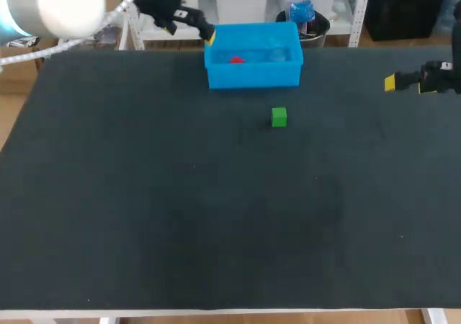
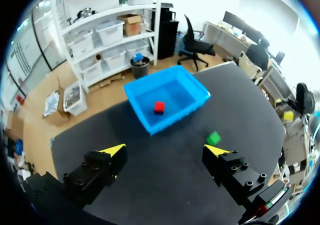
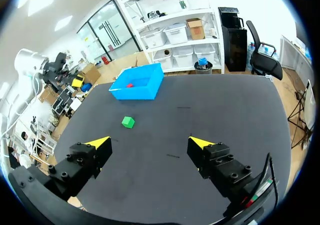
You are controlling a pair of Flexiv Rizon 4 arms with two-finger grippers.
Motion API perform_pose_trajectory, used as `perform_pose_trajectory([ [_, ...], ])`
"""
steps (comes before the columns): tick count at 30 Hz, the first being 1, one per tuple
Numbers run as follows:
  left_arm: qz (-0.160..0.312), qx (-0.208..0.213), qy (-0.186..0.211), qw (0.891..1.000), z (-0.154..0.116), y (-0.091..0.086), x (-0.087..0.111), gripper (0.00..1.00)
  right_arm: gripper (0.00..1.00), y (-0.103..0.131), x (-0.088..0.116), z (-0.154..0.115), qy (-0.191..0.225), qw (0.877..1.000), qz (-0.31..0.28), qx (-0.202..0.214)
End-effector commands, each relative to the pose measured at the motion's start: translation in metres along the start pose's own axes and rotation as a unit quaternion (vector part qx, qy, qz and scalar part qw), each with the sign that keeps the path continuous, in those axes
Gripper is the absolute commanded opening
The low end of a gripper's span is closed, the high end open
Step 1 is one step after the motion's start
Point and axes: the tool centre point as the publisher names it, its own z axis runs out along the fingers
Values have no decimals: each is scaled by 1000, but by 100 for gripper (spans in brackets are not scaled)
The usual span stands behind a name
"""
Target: Use the left arm to pick the red cube and place it into the blue plastic box first, then use the right arm to grasp the green cube and put it into the same blue plastic box after the first action is fully finished.
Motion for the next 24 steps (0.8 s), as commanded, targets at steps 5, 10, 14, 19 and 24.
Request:
perform_pose_trajectory([
  [5, 8, 22, -203, 979, -66, -9, 144, 100, 100, 0, 0, 1, 0, 1000, 0, 1],
  [10, 2, 39, -212, 976, -79, -16, 170, 100, 100, 0, 0, 1, 0, 1000, 0, 1],
  [14, 16, 46, -214, 976, -86, -21, 186, 100, 100, 0, 0, 1, 0, 1000, 0, 1],
  [19, 26, 60, -217, 974, -90, -23, 193, 100, 100, 0, 0, 1, 0, 1000, 0, 1],
  [24, 31, 65, -208, 975, -90, -23, 193, 100, 100, 0, 0, 1, 0, 1000, 0, 1],
])
